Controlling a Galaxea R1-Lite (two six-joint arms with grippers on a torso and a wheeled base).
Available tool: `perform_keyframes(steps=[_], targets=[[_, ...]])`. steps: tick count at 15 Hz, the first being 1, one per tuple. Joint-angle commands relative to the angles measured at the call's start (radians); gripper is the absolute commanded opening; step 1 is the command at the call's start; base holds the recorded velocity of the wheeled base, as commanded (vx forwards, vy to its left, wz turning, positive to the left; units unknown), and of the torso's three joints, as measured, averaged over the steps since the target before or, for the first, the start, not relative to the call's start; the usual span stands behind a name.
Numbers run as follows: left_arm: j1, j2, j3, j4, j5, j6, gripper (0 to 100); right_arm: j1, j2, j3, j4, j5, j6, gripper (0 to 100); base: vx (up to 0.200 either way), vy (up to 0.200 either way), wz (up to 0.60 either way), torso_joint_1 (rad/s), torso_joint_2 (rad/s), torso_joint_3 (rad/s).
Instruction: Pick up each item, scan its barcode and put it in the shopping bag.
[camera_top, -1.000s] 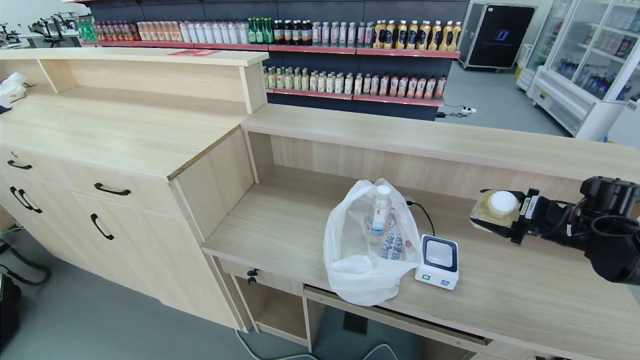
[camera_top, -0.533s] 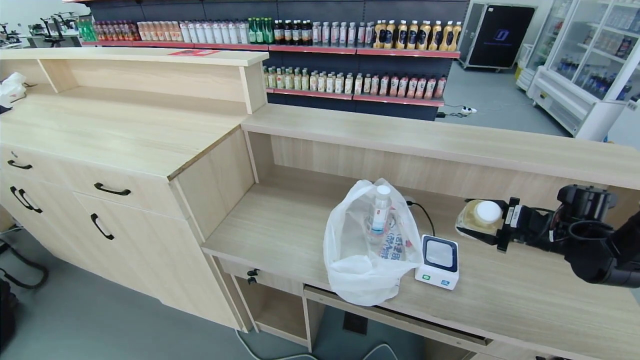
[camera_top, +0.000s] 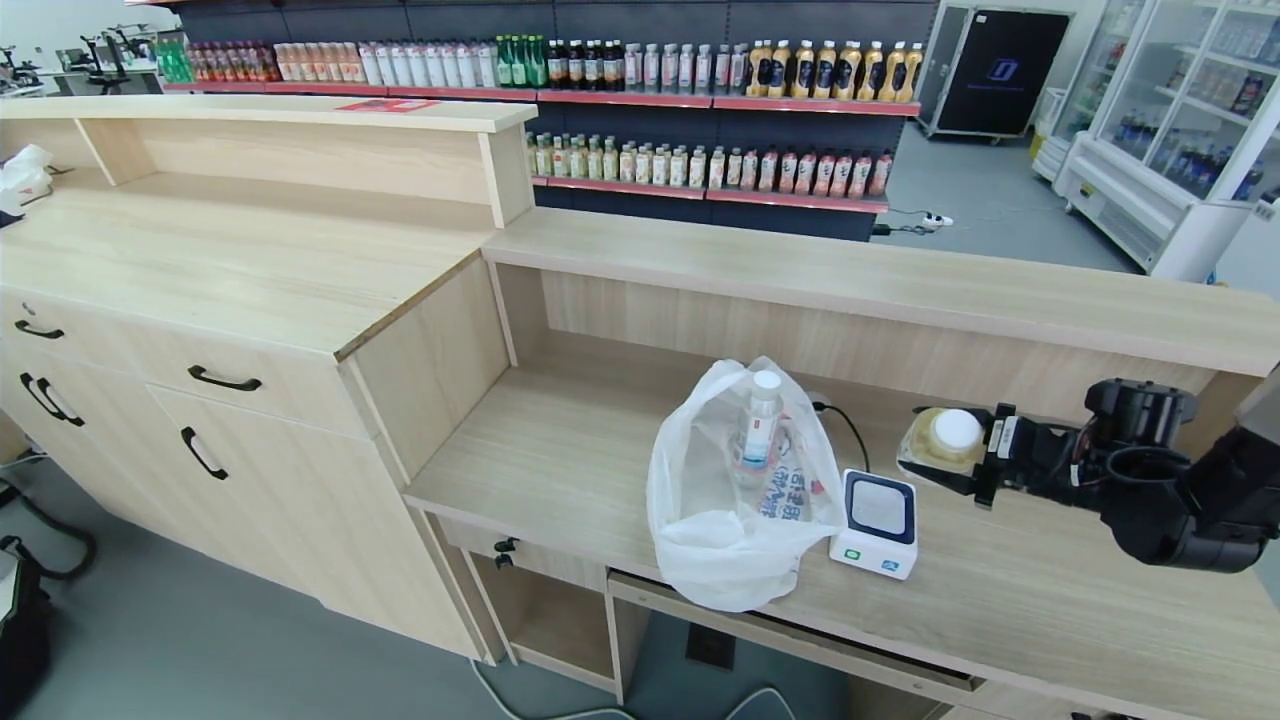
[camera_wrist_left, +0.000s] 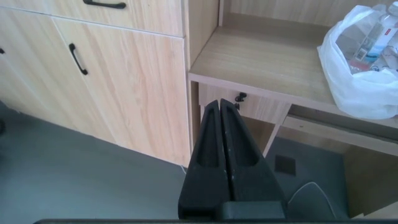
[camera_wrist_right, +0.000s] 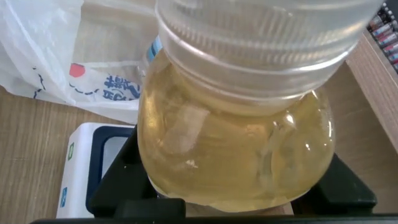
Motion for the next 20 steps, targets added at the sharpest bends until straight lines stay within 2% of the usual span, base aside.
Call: perform_keyframes(steps=[1, 8, 20], targets=[[0.000, 0.000, 0.000, 0.000, 0.001, 0.000, 0, 0.007, 0.034, -0.027, -0.002, 0.000, 0.005, 0, 0.000, 0.000, 0.00, 0.000, 0.00, 0.000], [0.000, 0.000, 0.000, 0.000, 0.001, 0.000, 0, 0.055, 0.101, -0.083, -0.082, 0.000, 0.087, 0, 0.000, 0.000, 0.00, 0.000, 0.00, 0.000], [0.000, 0.000, 0.000, 0.000, 0.001, 0.000, 0, 0.068, 0.143, -0.118, -0.097, -0.004, 0.090, 0, 0.000, 0.000, 0.00, 0.000, 0.00, 0.000]])
